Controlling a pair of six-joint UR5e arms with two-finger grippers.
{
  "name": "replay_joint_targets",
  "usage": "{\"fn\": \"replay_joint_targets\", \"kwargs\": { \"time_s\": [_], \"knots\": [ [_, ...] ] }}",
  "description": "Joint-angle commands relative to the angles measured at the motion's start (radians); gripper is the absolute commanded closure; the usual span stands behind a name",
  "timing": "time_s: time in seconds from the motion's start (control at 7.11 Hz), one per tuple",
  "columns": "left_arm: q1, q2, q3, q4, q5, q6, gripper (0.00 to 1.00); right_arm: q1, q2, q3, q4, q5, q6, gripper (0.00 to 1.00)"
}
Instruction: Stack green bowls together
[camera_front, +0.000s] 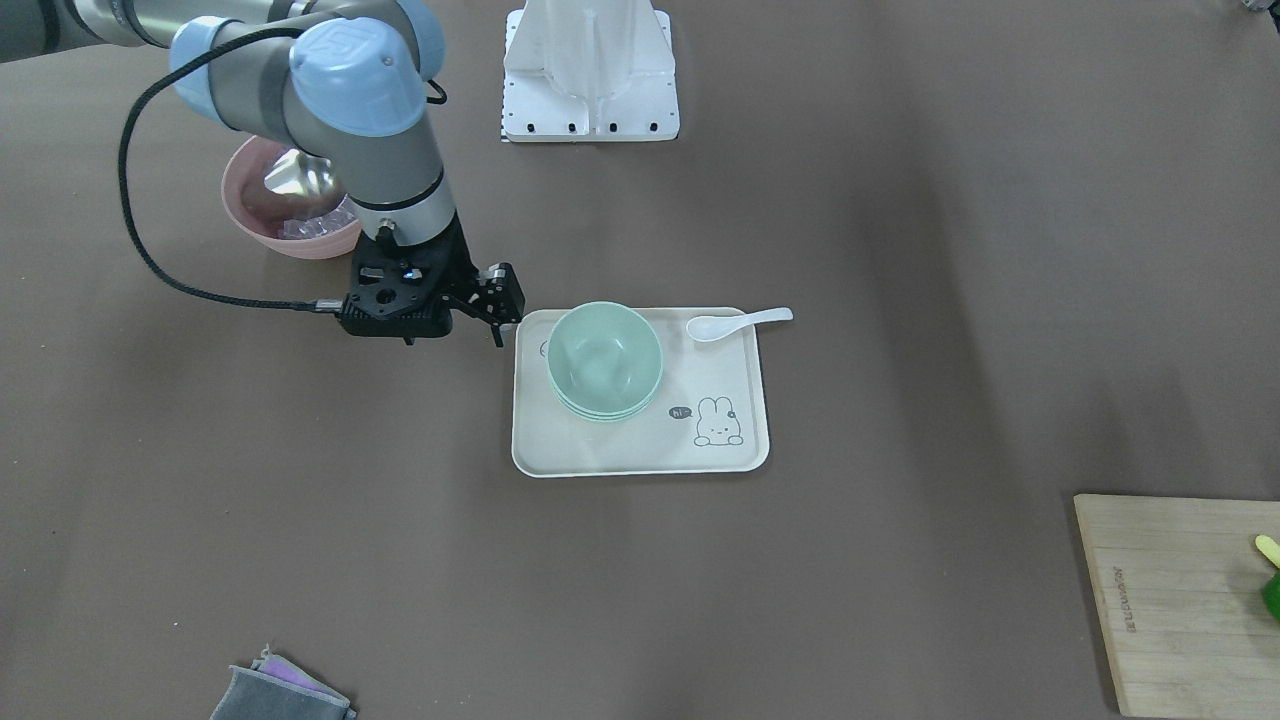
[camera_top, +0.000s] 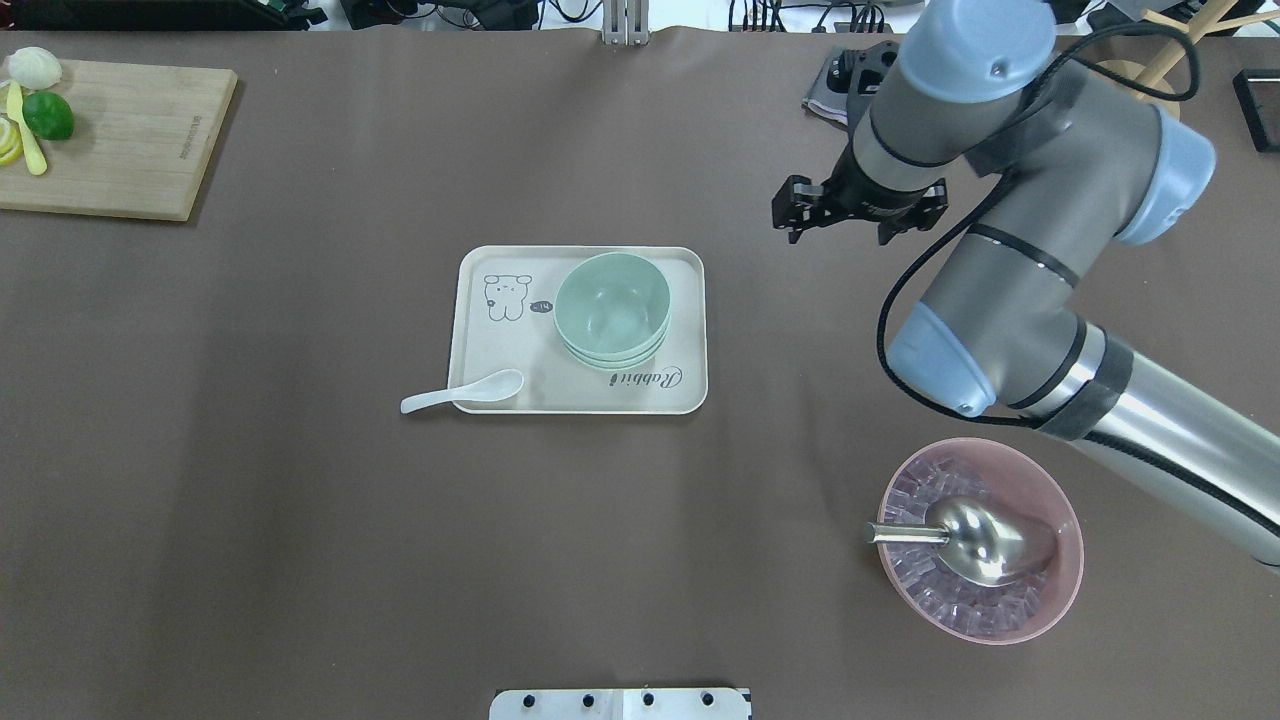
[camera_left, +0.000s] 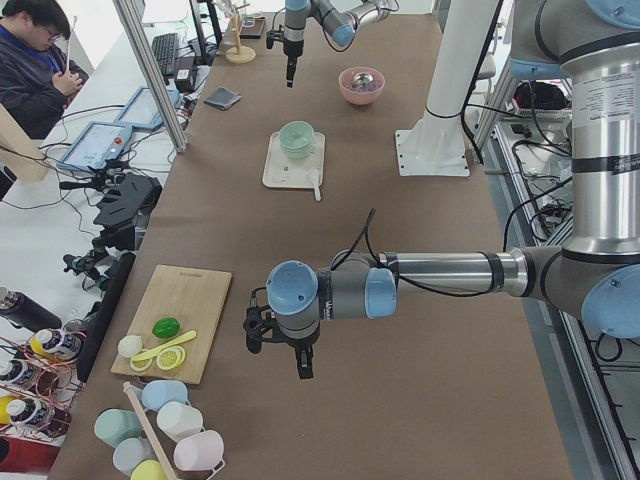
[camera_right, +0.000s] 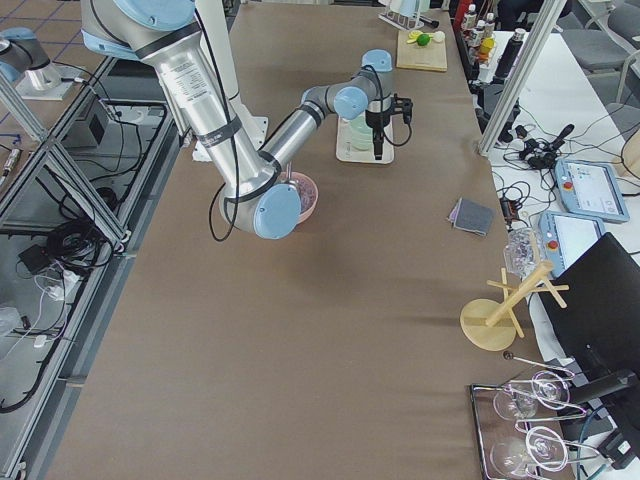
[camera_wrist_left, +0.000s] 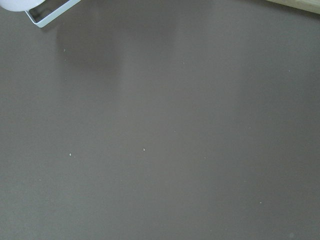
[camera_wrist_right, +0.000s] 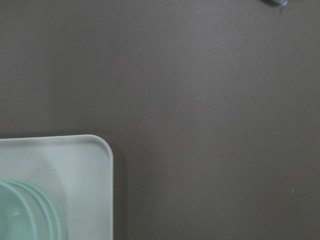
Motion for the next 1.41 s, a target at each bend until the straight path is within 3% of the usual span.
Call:
{"fn": "replay_joint_targets", "kwargs": {
  "time_s": [0.0, 0.56, 0.7, 0.98, 1.27],
  "knots": [
    [0.001, 0.003, 0.001, -0.003, 0.005, 0.002, 0.02, 0.162, -0.161, 0.044, -0.086, 0.047, -0.41, 0.0],
    [0.001, 0.003, 0.001, -0.003, 0.009, 0.004, 0.02, 0.418, -0.602, 0.214, -0.074, 0.141, -0.812, 0.0],
    [0.001, 0.003, 0.001, -0.003, 0.009, 0.004, 0.02, 0.468, -0.672, 0.245, -0.071, 0.19, -0.814, 0.0],
    [0.001, 0.002, 0.0, -0.003, 0.009, 0.005, 0.02, 0.535, -0.803, 0.245, 0.043, 0.21, -0.906, 0.0],
    [0.001, 0.003, -0.002, -0.003, 0.01, 0.007, 0.02, 0.61, -0.898, 0.253, 0.076, 0.212, -0.928, 0.0]
  ]
}}
